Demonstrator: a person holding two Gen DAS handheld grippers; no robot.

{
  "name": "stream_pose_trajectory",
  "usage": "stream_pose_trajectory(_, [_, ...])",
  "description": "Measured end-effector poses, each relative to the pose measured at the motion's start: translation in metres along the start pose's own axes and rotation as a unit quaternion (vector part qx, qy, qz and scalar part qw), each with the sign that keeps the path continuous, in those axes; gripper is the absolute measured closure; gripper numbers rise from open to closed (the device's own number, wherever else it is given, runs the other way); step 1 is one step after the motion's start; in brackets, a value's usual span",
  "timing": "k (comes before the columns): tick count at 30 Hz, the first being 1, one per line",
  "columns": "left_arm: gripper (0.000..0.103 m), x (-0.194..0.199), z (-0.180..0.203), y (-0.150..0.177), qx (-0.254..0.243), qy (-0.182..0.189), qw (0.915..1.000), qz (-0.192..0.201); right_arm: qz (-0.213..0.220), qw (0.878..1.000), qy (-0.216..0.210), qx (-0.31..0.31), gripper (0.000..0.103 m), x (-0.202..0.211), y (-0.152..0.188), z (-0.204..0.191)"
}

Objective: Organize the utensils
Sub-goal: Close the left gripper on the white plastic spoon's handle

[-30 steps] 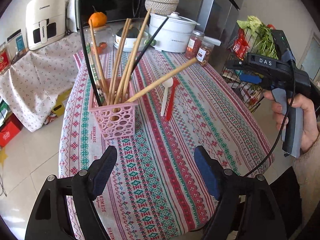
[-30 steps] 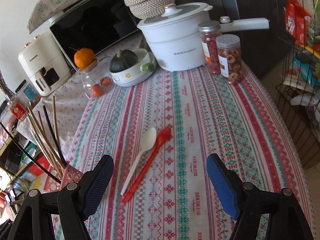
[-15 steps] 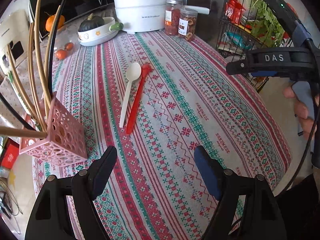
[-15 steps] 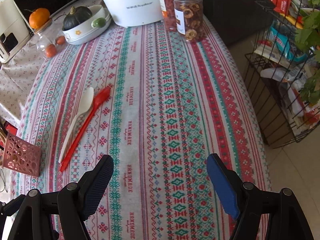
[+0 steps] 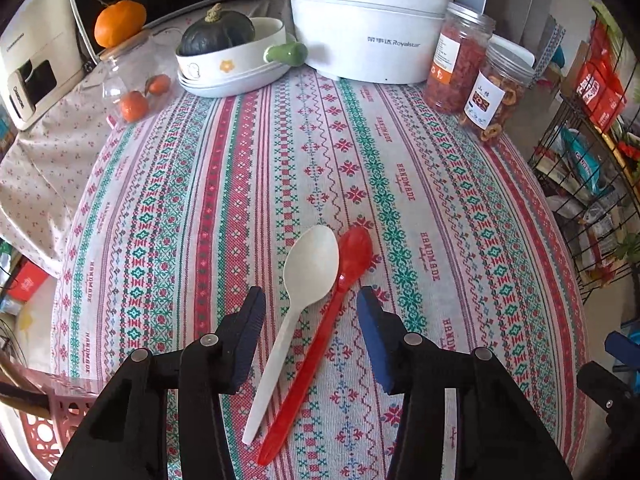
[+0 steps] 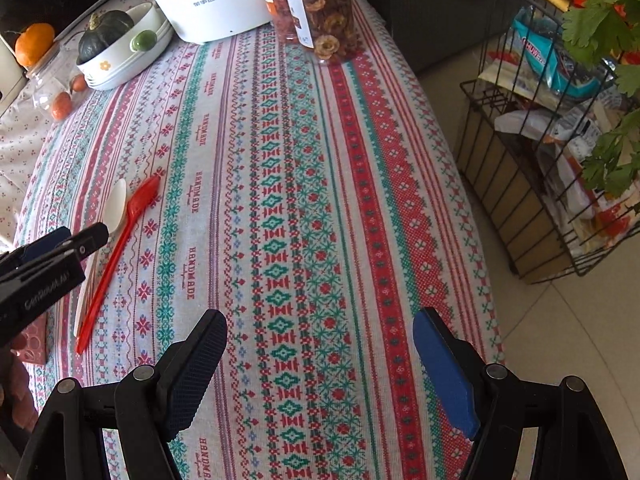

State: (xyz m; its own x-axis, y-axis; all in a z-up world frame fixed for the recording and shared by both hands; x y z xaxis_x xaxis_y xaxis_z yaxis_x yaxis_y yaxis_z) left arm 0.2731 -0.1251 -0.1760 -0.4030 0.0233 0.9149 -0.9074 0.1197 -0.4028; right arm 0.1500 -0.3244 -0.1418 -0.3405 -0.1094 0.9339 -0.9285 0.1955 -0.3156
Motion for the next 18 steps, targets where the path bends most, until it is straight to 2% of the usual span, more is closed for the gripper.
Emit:
stream_pose_trajectory(4, [0.057, -0.016, -0.005, -0.015, -0.001, -0.007, 0.9999, -0.011, -0.005, 1.000, -0.004, 0.000, 0.022, -0.002, 0.001, 0.001])
stream_pose_trajectory(8, [0.063, -0.028, -0.006, -0.017, -0.004, 0.005, 0.9997, -0.026, -0.005, 1.000, -0.005, 0.000, 0.022, -0.001, 0.002, 0.003])
stream_pose_trajectory(18, [0.064, -0.037, -0.003, -0.015, 0.001, 0.033, 0.9988, -0.035, -0.005, 1.000, -0.004, -0.004, 0.022, -0.002, 0.002, 0.004])
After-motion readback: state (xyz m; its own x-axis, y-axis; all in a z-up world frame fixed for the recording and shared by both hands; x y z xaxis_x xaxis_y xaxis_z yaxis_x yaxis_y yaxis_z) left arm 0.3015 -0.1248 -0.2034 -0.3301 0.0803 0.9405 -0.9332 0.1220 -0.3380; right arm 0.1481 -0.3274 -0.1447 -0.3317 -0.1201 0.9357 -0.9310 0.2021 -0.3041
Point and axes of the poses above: each gripper's, at about its wrist camera, not at the fingertips, and x roughly against the way its jaws point, z to its right, y to its underside, the point moved 3 cm from there along -x, roughly the way its jaws point, and after that the axes turned 4 degrees about -z, right-handed, at the moved point
